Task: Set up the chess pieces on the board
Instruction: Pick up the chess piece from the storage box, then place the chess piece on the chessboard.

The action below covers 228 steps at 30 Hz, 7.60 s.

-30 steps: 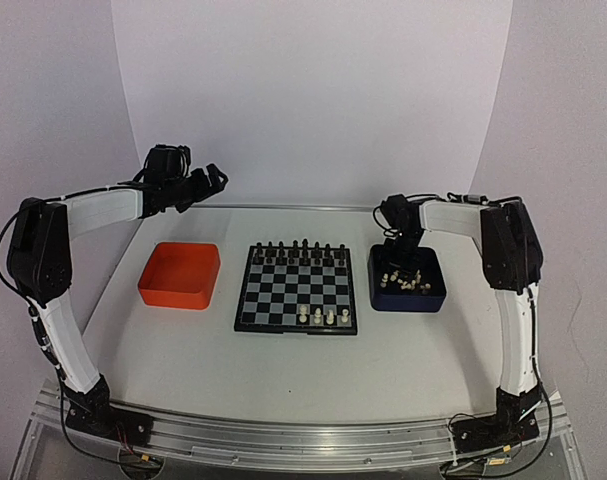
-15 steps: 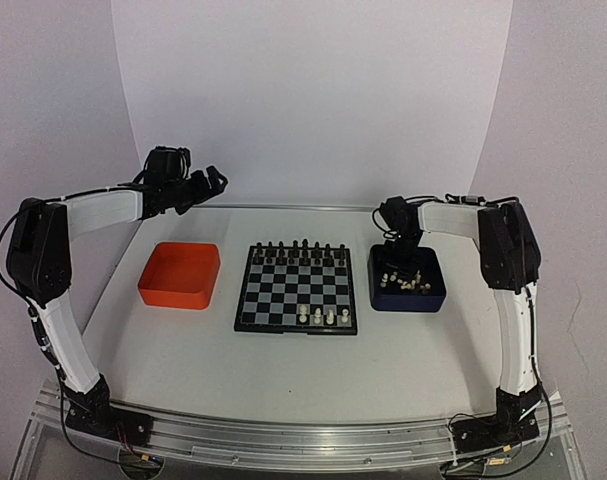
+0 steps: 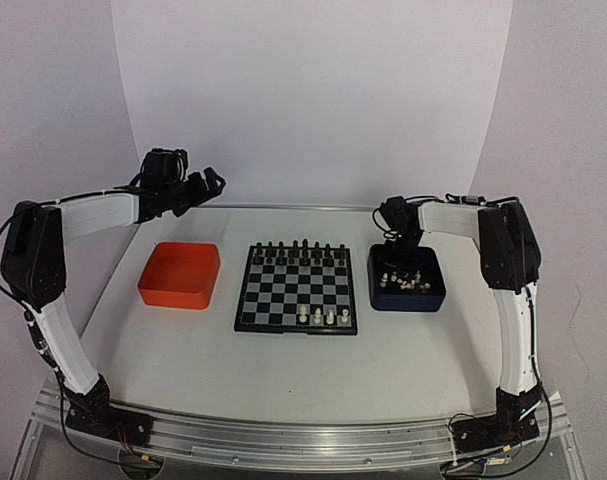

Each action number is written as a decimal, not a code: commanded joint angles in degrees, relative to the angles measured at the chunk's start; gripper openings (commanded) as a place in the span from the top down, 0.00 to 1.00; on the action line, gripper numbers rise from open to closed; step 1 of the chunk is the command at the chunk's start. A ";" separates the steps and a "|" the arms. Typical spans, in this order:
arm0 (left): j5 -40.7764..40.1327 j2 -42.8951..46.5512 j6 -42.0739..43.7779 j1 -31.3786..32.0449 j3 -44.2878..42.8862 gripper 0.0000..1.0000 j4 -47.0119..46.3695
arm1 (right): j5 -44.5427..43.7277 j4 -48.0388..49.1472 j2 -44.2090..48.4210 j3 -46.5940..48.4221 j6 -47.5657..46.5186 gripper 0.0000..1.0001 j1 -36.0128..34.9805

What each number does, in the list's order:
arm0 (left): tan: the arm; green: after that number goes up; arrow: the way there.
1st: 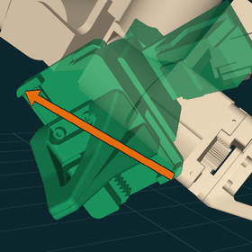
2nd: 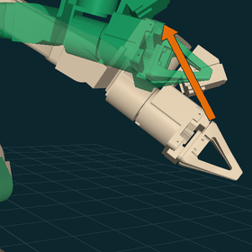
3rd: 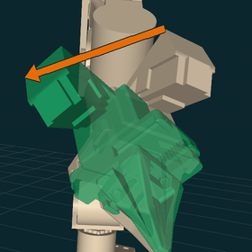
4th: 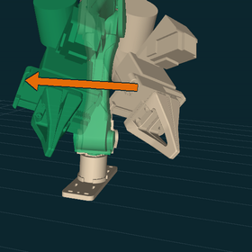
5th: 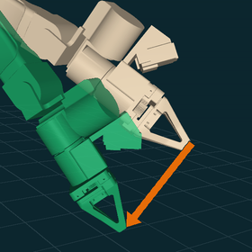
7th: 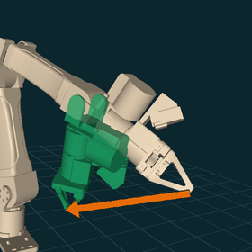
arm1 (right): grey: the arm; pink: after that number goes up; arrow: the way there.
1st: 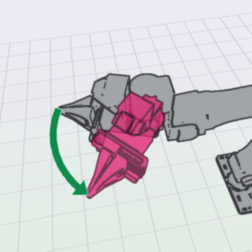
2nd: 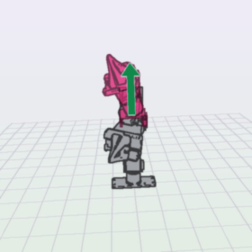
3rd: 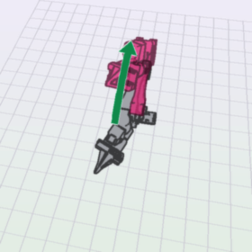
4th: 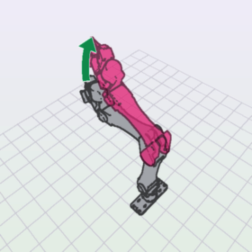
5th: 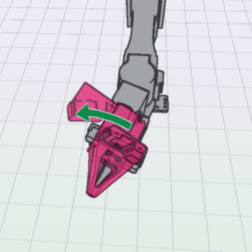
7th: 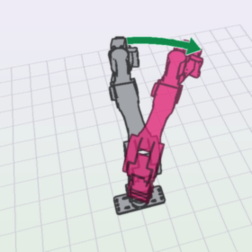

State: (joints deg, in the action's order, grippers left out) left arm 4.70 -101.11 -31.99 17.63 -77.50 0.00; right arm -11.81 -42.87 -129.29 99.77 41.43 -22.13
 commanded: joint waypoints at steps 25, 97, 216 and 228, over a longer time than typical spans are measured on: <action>7.67 3.81 -1.29 -0.14 0.66 0.00 -3.67 | 6.92 -0.02 16.33 -6.86 -9.43 1.00 0.21; 59.99 -12.64 -5.69 15.97 -9.97 1.00 -0.77 | 39.68 5.68 18.30 3.27 -59.21 0.53 -16.30; -12.36 27.33 -5.07 11.38 22.34 0.00 9.48 | 3.83 -14.58 -1.49 22.86 -38.02 1.00 -33.85; -12.22 27.49 -4.33 11.38 22.35 0.00 9.48 | 2.51 -14.54 -4.85 25.33 -38.88 1.00 -34.29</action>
State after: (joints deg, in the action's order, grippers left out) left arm -6.67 -75.05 -37.37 29.19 -55.24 10.06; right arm -7.83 -56.68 -133.18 122.80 3.70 -55.97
